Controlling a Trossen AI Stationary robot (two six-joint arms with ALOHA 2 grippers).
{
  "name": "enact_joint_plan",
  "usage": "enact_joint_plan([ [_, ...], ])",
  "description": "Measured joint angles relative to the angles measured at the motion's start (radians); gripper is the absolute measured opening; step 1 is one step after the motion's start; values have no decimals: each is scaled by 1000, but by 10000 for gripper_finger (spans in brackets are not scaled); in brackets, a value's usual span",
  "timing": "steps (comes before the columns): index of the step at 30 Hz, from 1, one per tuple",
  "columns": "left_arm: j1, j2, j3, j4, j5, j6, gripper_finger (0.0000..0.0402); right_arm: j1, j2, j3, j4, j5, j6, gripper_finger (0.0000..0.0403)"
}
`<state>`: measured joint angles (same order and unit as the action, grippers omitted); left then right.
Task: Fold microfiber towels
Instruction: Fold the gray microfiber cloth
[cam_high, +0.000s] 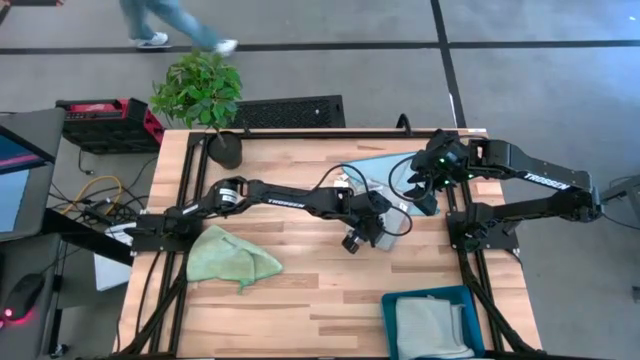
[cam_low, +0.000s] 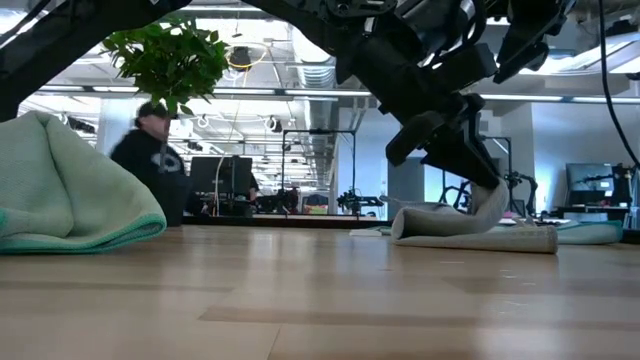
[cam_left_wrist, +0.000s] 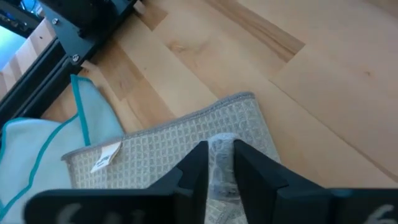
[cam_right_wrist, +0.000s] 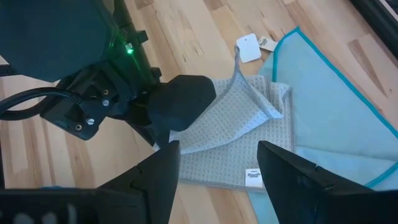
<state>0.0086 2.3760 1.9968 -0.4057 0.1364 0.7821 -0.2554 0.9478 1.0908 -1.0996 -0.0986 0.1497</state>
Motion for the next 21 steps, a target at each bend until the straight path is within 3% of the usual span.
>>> enact_joint_plan([
  [9, -3, 0, 0, 5, -22, -16, 116, 0, 0, 0, 0, 0, -1, 240],
  [14, -9, -23, -1, -23, -131, -34, 116, 0, 0, 0, -9, 0, -1, 240],
  [21, 3, -143, 20, -283, -204, -190, 116, 21, 0, 0, -109, -1, -94, 240],
])
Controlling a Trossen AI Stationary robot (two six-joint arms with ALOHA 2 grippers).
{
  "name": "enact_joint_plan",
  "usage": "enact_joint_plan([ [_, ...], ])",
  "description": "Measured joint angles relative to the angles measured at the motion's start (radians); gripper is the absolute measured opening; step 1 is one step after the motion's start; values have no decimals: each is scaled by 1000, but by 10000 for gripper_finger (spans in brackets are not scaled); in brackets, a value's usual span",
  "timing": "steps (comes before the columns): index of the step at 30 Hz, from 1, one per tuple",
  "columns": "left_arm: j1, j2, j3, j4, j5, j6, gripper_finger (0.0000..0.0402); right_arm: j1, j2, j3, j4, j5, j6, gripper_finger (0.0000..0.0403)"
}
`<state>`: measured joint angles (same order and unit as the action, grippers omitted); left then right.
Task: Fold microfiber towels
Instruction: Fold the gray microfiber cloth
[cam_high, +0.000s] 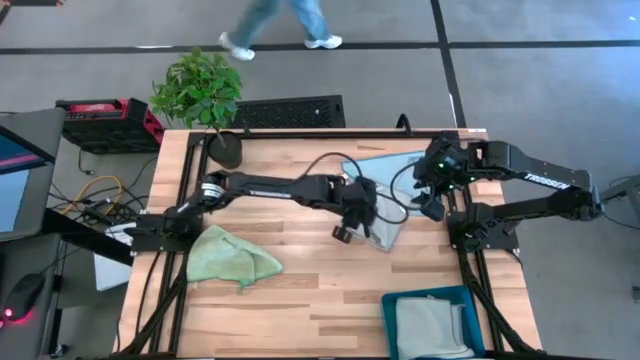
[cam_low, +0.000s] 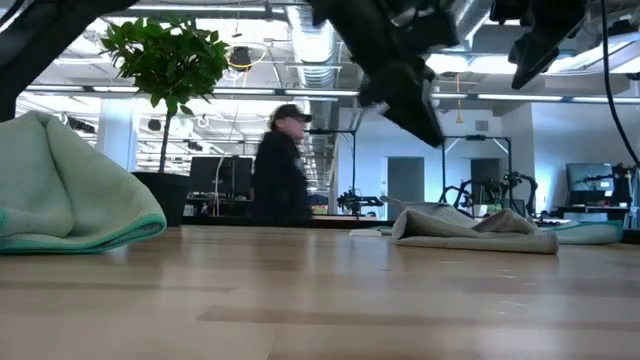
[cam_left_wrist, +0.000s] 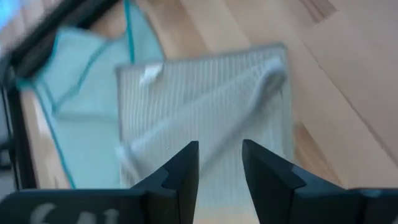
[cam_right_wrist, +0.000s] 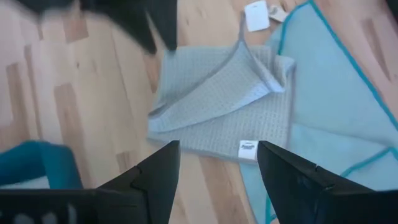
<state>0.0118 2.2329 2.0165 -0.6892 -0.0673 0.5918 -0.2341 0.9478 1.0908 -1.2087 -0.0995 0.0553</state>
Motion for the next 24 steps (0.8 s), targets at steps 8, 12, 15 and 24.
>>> enact_joint_plan([
  [8, 1, -134, 1, -240, -34, -212, 116, 11, 77, 0, 127, 0, -126, 240],
  [12, 2, -199, 1, -303, -32, -300, 116, -4, 190, 0, 218, -1, -191, 240],
  [15, -3, -242, 1, -372, -31, -353, 116, -20, 282, 0, 281, -5, -222, 240],
  [24, -29, -357, 1, -512, -30, -410, 116, -121, 531, 0, 380, -46, -266, 240],
])
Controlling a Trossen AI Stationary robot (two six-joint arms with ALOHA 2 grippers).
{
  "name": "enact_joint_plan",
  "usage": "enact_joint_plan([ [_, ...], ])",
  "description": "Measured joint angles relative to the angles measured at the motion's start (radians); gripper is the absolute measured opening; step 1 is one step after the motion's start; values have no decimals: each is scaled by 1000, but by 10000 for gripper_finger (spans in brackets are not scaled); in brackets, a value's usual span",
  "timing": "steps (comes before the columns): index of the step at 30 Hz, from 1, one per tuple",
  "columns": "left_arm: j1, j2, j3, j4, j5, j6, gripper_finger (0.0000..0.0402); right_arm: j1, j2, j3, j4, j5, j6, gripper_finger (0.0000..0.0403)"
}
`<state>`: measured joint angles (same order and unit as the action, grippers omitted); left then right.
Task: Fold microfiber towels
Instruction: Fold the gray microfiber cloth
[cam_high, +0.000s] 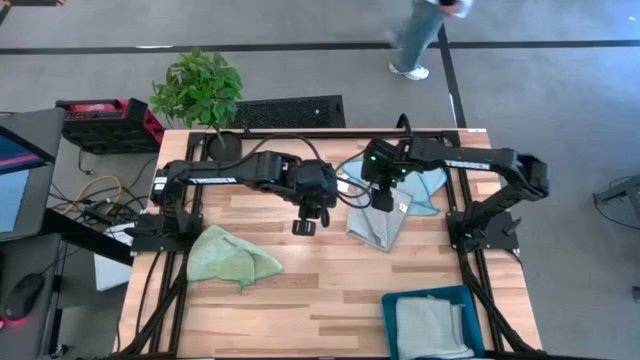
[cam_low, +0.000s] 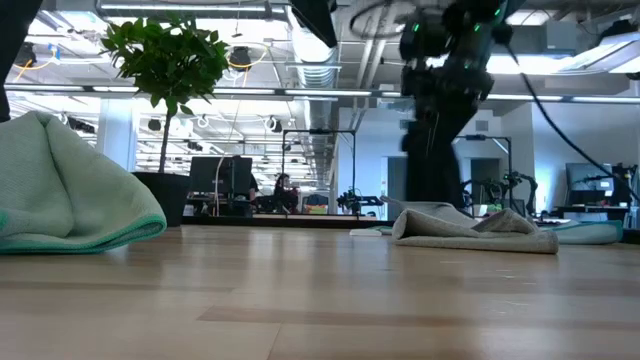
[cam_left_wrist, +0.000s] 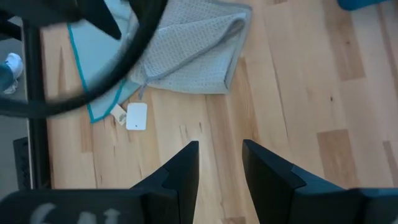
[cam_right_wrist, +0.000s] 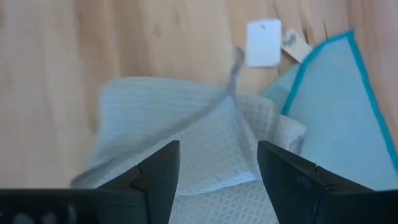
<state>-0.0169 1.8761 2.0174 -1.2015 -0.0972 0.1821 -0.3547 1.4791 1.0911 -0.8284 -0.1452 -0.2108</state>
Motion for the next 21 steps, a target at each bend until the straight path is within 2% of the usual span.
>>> enact_joint_plan([
  [8, -7, -26, 0, -22, -4, -22, 116, -79, 168, 55, 9, 15, -44, 240],
  [21, -7, -27, 0, -45, -21, -53, 116, -79, 364, 177, 7, 7, -137, 240],
])
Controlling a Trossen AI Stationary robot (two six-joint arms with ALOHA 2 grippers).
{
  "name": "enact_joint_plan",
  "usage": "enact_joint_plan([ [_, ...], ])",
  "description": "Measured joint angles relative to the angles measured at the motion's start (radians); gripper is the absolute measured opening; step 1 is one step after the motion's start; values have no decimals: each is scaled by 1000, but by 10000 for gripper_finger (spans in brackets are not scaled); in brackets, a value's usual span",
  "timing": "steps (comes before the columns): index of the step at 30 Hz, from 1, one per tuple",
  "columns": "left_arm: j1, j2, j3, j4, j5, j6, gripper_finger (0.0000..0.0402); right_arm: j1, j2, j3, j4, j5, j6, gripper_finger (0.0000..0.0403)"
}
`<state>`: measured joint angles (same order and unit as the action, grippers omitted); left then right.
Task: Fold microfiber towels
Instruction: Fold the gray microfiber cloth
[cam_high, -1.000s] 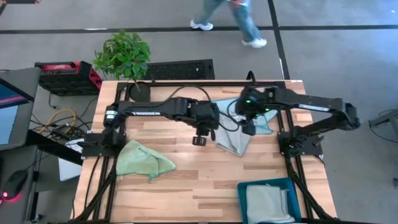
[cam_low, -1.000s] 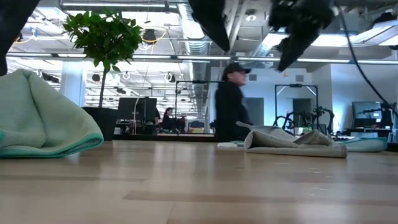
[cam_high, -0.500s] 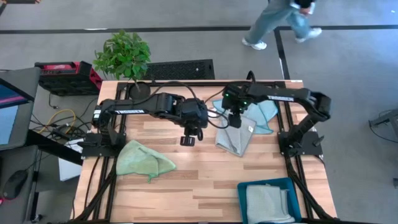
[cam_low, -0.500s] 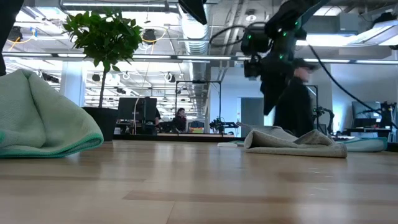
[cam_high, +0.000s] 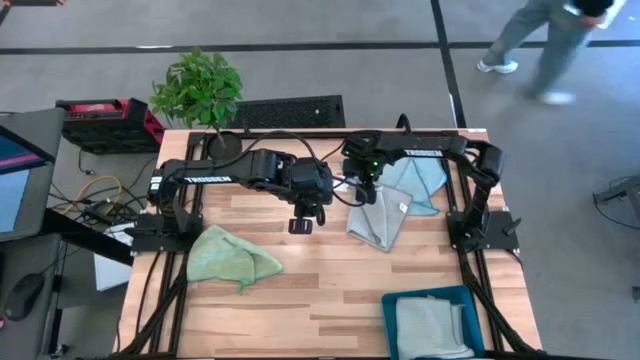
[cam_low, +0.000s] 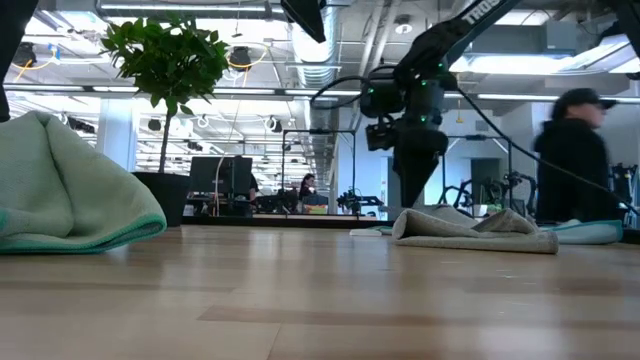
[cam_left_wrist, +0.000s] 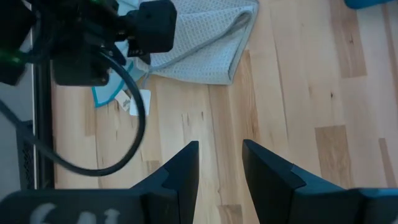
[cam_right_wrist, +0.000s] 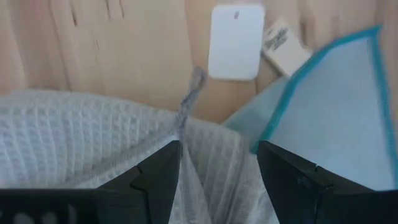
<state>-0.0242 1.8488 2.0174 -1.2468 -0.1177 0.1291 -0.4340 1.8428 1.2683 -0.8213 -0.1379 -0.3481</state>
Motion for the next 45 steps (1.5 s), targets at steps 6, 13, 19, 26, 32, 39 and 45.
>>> enact_joint_plan([
  [6, 0, 0, 0, -1, 0, 0, 116, 0, 28, 21, -51, -66, -29, 240],
  [13, 1, 0, 0, -2, 0, 0, 116, 1, 24, 22, -47, -46, -73, 240],
  [19, 2, 0, 0, -3, 0, 0, 116, 14, 56, 24, -37, -22, -93, 239],
  [26, 2, 0, 0, -8, 0, -2, 116, 30, 61, 22, -40, -16, -113, 175],
  [32, 2, 0, 0, -16, 0, -4, 116, 26, 60, 22, -83, -18, -127, 42],
  [39, 2, 0, 0, -24, 0, -11, 116, 35, 1, 22, -228, -33, -187, 20],
  [45, 2, 0, 0, -24, 0, -12, 116, 34, -29, 21, -382, -28, -235, 11],
])
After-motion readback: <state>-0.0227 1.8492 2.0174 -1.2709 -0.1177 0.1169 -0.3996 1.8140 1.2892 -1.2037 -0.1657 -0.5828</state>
